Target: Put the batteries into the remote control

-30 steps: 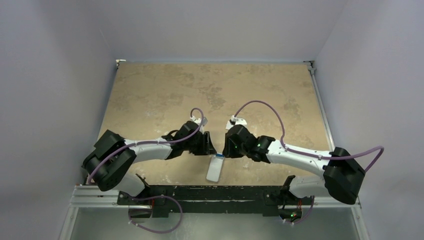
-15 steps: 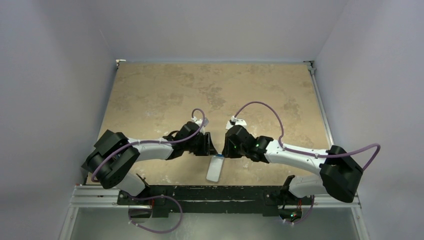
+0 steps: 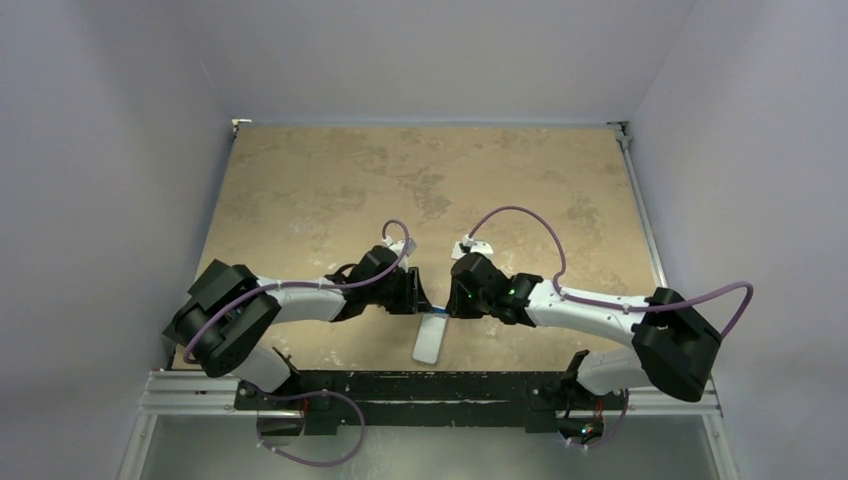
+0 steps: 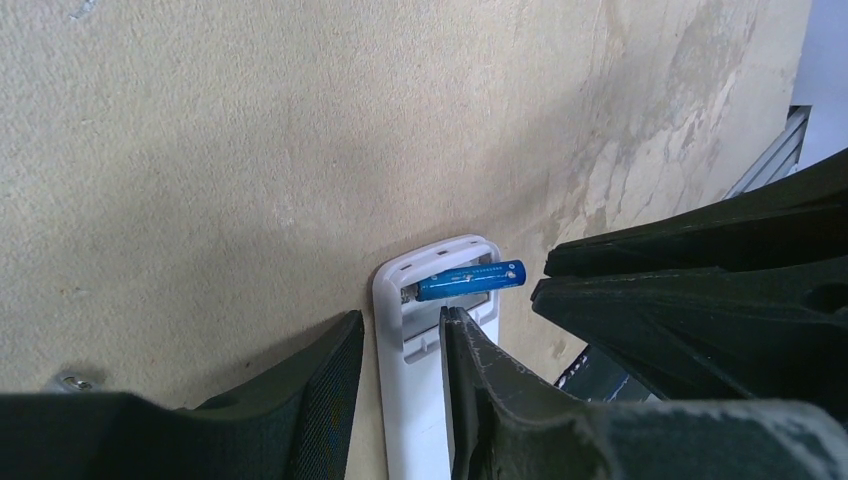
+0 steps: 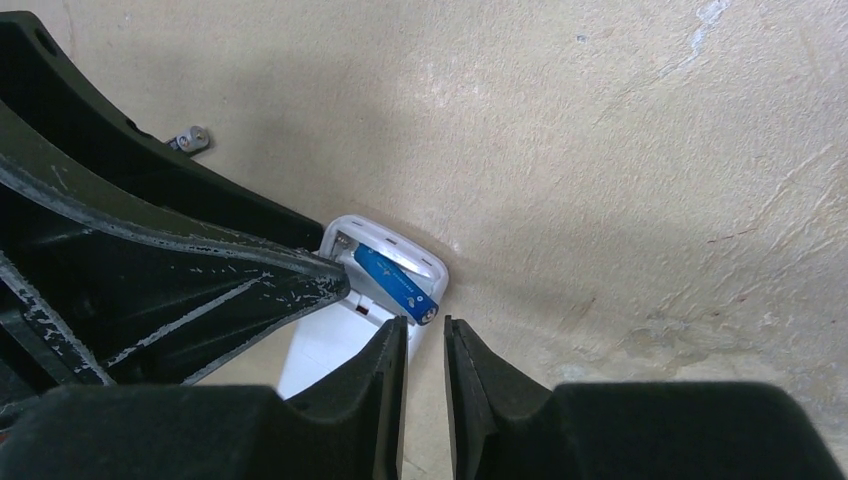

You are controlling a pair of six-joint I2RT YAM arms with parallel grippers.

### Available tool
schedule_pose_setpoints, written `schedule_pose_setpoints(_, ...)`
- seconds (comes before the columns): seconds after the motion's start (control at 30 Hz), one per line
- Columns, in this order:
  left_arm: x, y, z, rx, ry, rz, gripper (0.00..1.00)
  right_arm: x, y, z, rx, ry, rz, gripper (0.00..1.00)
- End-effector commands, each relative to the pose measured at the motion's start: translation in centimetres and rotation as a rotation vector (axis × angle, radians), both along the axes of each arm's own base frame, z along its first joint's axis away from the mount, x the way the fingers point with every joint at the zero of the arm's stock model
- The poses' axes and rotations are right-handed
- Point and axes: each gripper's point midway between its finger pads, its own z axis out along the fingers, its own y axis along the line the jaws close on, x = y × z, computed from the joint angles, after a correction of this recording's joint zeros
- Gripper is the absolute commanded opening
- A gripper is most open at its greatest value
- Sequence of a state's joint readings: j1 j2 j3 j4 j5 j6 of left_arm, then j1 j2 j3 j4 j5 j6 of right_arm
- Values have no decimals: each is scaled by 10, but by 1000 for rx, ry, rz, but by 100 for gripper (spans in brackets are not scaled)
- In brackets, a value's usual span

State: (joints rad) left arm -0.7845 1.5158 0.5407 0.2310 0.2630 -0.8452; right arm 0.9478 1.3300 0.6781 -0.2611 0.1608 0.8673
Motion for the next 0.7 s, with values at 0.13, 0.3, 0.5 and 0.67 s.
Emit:
schedule_pose_setpoints(0.13,4,-4,5,-37,-23,-6,33,3,5,1,33,-3,-16,25)
schedule_pose_setpoints(0.3,4,-4,6,-38,-24,-6,32,3,6,0,33,0,-12,24)
schedule_pose_setpoints(0.5,4,-4,6,-41,-22,-8,32,4,7,-1,30,2,-10,22)
schedule_pose_setpoints(0.67,4,-5,6,-43,-22,-8,32,4,8,-3,27,4,-7,19)
